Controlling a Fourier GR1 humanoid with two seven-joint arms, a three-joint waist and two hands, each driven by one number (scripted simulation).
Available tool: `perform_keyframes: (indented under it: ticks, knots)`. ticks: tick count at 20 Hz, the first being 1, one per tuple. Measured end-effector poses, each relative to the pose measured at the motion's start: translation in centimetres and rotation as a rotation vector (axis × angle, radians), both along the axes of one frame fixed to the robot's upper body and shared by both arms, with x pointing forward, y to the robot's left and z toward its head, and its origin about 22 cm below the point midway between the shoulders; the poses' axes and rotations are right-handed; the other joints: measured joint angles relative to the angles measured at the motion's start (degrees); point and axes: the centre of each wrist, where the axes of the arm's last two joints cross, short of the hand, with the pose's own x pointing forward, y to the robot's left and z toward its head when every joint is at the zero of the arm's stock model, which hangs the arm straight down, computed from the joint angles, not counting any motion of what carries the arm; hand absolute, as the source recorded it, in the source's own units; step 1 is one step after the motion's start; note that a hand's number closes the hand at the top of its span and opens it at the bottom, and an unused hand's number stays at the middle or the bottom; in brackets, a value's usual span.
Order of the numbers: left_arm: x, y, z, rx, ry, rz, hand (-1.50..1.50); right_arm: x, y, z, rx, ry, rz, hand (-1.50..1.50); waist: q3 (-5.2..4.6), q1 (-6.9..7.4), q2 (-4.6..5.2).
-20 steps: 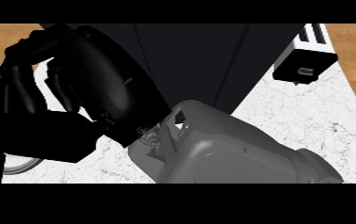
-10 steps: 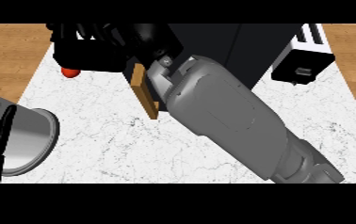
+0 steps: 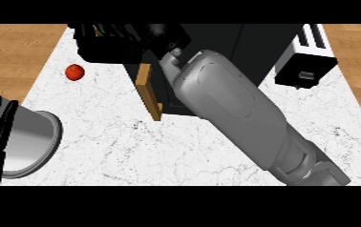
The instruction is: Pick up the wine, place it into the cabinet and close the cabinet
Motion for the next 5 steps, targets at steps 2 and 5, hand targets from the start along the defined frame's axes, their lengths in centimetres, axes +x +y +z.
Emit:
perform_keyframes:
  ticks: [2,5]
  knots:
    - [0.30,0.11,0.25,-0.003,-0.006,0.001,-1.50,0.31,-0.31,-0.15,-0.012,-0.019,0.004,1.50,-0.12,0.13,-0.13]
    - [0.41,0.01,0.07,-0.002,-0.002,-0.004,-1.50,0.60,-0.68,-0.29,-0.026,-0.039,0.010,1.50,-0.21,0.23,-0.27]
